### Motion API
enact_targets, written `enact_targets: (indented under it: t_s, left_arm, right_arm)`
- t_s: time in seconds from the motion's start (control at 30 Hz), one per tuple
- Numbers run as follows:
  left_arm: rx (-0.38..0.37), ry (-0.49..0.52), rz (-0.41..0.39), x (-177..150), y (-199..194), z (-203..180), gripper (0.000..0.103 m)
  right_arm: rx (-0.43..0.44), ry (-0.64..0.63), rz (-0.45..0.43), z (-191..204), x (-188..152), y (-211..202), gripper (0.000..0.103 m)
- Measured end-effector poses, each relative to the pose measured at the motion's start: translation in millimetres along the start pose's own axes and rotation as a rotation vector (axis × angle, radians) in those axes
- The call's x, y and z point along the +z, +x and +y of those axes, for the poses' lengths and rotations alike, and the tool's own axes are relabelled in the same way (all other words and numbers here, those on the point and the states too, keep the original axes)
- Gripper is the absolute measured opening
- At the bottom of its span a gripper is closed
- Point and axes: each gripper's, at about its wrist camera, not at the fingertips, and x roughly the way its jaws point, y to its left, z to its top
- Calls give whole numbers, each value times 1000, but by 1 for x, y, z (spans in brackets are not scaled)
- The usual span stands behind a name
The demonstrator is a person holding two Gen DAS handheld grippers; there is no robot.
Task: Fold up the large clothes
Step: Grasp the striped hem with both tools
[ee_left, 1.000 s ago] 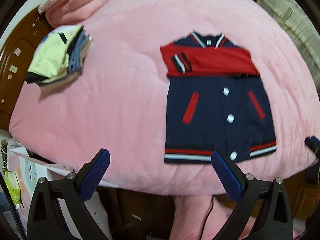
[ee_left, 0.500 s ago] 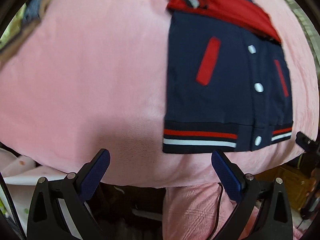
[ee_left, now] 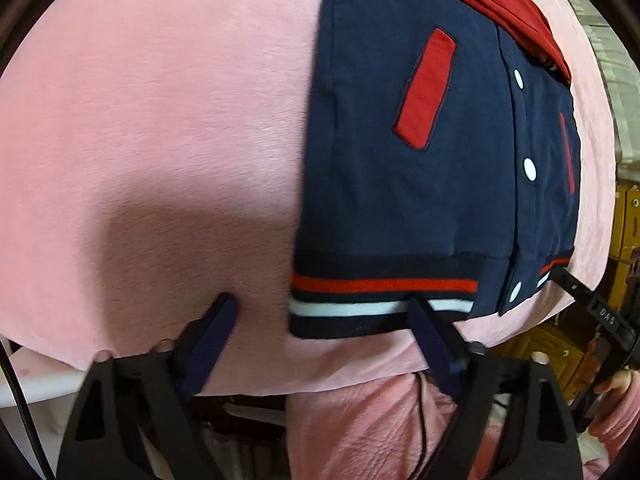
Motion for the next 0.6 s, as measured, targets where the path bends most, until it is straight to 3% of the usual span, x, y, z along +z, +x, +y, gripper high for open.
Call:
enact_targets:
  t_s: [0.07,0.13,0.27,0.37,0.6]
  left_arm:
    - [-26,2,-1,1,1,-4,60]
    - [-39,-4,2,2,2,-8,51]
    - [-53,-52,6,-2,-1,-11,19]
    - [-82,-96,-24,-11,-12,-18,11]
    - [-139,-116,-195,-33,-58,-42,9]
  right_arm:
    - [7,-35,3,7,3,0,26]
    - [21,-61,2,12,2,-1,17]
    - [50,-61,-6,13,2,-10,12]
    - [81,-82,-32,15,0,-23,11]
    - [227,-81,-147,14,-3,-63,10]
